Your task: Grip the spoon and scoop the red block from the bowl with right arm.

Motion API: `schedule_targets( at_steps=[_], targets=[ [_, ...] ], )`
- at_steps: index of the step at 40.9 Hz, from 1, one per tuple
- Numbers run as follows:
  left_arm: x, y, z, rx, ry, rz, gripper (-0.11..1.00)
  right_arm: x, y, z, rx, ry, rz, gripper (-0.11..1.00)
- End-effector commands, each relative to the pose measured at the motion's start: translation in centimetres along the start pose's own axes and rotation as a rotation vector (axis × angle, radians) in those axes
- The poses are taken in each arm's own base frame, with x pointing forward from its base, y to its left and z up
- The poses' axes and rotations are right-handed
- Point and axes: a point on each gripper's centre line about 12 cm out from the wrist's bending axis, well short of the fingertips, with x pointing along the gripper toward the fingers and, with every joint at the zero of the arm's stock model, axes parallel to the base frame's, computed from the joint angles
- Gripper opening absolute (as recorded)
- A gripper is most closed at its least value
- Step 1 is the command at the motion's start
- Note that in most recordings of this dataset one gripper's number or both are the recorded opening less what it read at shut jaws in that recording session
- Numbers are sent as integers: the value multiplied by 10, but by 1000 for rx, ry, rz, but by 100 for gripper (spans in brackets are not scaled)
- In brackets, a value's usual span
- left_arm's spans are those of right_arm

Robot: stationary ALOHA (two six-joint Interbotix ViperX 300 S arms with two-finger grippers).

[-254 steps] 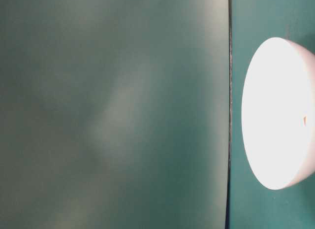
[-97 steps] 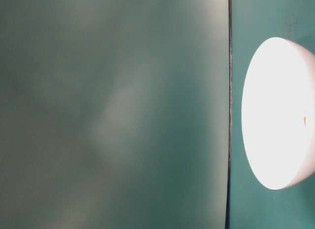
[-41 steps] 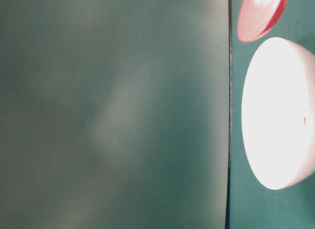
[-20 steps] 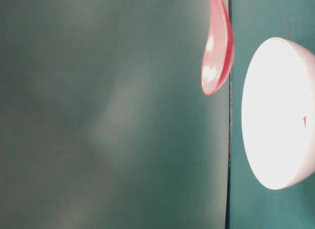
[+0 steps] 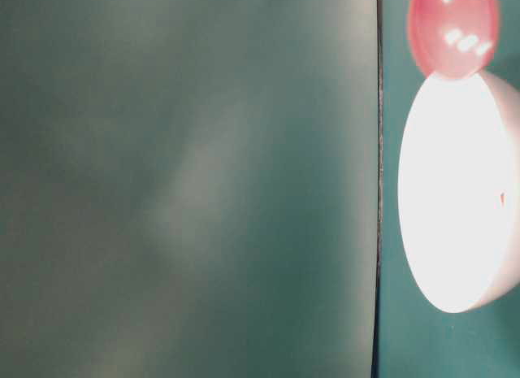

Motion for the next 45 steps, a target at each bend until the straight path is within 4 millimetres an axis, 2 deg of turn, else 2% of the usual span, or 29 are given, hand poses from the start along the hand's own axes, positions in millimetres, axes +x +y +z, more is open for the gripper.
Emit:
schedule_targets(
  at_steps=[1, 12, 25, 29, 38, 45],
  targets=[
    [2, -1, 8, 3, -20, -2, 0, 0, -5, -4, 6, -4, -10, 13],
    [2, -1, 8, 5, -18, -1, 0, 5, -26, -24, 20, 37, -59, 13],
    [2, -1, 8, 3, -14, -2, 0, 12, -25, -32, 7, 77, -70, 15],
    [2, 0, 8, 3, -14, 0, 0, 14, -25, -31, 4, 80, -73, 21],
    [2, 0, 8, 3, -14, 0, 0, 15, -26, -27, -12, 37, -80, 46],
    [2, 0, 7, 3, -12, 0, 0, 13, -26, -29, -67, 68, -90, 53]
  ],
)
